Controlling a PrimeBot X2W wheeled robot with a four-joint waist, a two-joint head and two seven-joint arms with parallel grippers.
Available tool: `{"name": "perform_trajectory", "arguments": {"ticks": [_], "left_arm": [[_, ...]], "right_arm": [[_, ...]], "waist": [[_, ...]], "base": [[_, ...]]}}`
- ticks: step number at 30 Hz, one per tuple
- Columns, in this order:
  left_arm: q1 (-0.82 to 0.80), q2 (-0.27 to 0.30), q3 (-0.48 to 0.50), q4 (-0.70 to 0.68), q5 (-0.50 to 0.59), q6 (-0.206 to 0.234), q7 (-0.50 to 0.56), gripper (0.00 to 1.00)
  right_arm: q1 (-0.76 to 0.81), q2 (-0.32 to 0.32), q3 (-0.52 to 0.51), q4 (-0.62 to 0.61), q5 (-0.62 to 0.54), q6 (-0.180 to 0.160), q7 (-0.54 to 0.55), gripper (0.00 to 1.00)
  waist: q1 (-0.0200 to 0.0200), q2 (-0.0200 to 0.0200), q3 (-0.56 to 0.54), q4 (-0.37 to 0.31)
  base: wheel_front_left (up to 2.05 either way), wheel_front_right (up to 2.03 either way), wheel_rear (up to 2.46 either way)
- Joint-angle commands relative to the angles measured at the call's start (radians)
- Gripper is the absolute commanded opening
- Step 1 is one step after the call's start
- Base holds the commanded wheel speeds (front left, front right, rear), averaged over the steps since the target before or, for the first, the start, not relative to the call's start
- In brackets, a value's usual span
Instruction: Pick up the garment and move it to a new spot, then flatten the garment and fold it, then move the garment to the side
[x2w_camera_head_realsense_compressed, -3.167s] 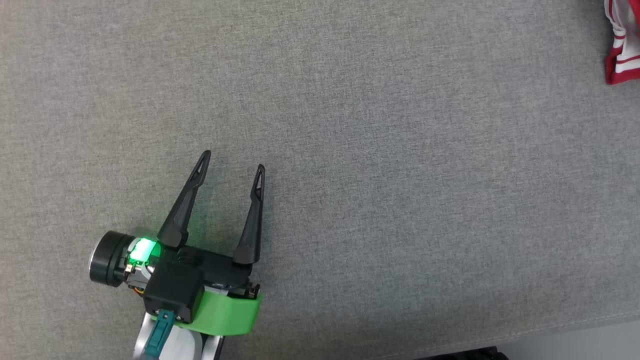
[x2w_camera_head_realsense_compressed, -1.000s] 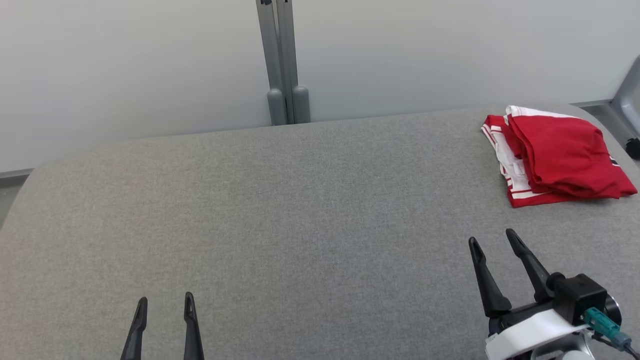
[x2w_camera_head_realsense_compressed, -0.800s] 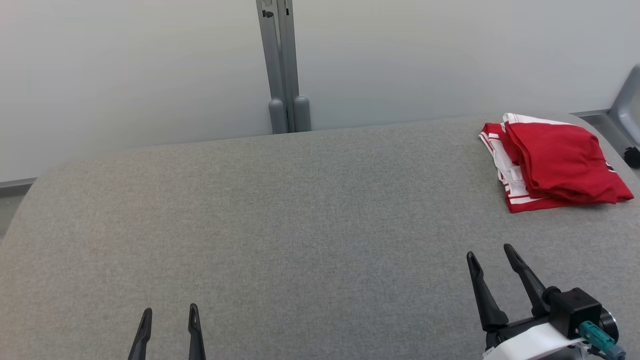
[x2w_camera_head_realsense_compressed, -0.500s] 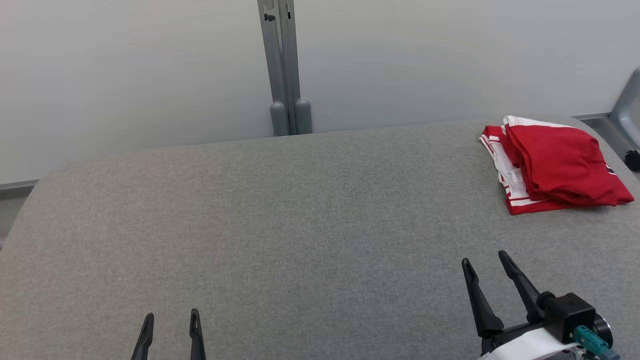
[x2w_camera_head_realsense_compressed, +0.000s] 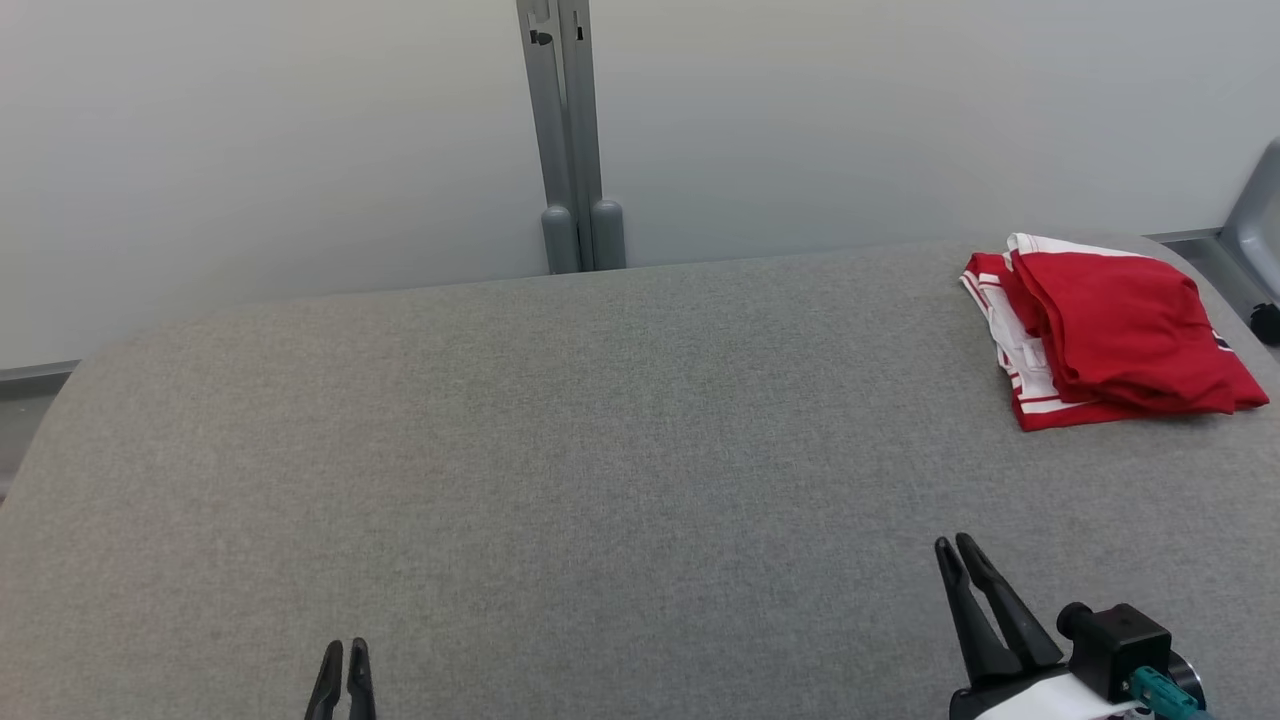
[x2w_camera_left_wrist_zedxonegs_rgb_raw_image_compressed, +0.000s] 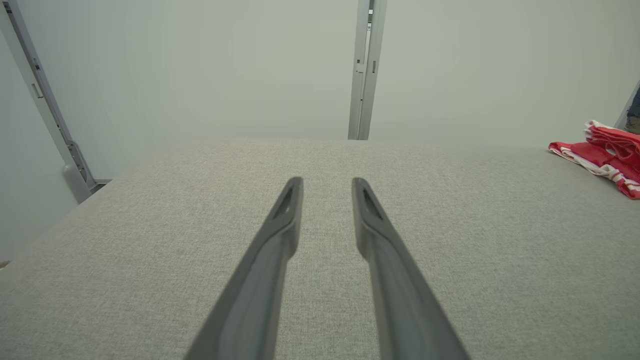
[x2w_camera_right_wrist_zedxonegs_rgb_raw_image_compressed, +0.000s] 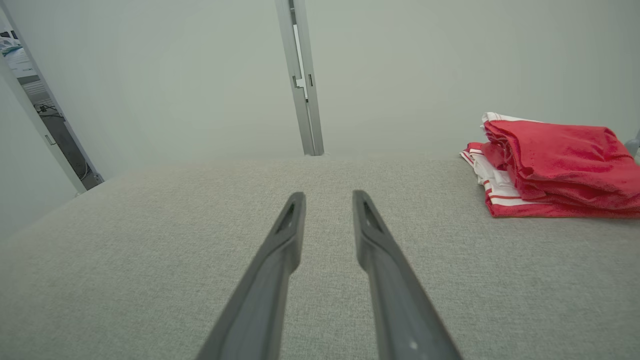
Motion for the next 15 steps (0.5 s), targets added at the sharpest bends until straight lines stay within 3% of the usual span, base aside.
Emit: {"name": "perform_trajectory", "arguments": {"ticks": [1, 15], "left_arm": [[-0.001, 0.000, 0.000, -0.020, -0.040, -0.002, 0.000, 0.00], [-0.092, 0.021, 0.021, 0.043, -0.328, -0.036, 0.054, 0.00]], "right_arm": [[-0.008, 0.000, -0.005, -0.014, 0.040, 0.000, 0.005, 0.00], [-0.055, 0.003, -0.044, 0.017, 0.302, 0.000, 0.062, 0.00]], "waist": [[0.0001, 0.0000, 0.002, 0.000], [0.0001, 0.0000, 0.013, 0.002]], "base": [[0.00, 0.00, 0.00], [0.00, 0.00, 0.00]]}}
